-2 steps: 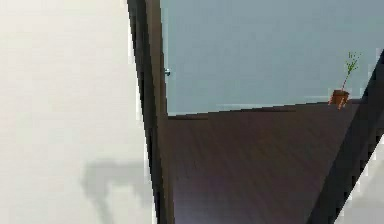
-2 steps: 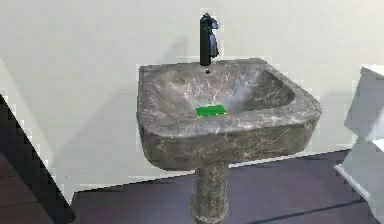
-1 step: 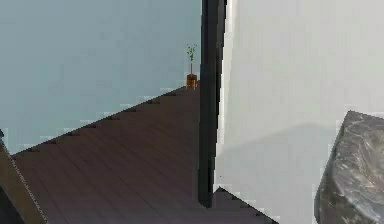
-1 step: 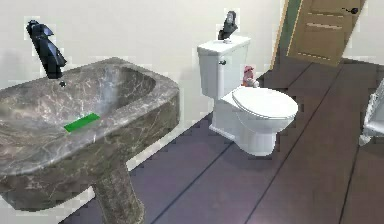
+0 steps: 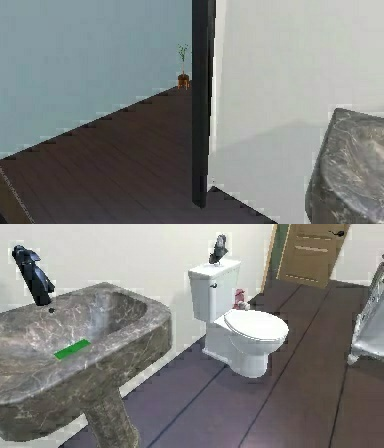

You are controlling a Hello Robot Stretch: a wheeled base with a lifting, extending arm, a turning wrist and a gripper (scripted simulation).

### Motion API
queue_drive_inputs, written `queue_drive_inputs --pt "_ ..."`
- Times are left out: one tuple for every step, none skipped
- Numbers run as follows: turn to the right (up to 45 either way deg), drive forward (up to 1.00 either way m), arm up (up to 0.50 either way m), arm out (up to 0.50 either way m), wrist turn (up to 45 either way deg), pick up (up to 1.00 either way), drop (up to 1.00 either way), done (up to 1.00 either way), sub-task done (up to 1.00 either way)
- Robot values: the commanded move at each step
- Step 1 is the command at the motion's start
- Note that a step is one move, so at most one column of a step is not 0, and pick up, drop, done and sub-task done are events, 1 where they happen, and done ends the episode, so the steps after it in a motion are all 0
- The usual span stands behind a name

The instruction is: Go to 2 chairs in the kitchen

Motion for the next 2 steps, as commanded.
queue_drive_inputs --pt "36.0 0.0 0.0 0.0 0.0 0.0 0.0 0.0 0.0" --pt "0.0 0.15 0.0 0.0 0.0 0.0 0.0 0.0 0.0"
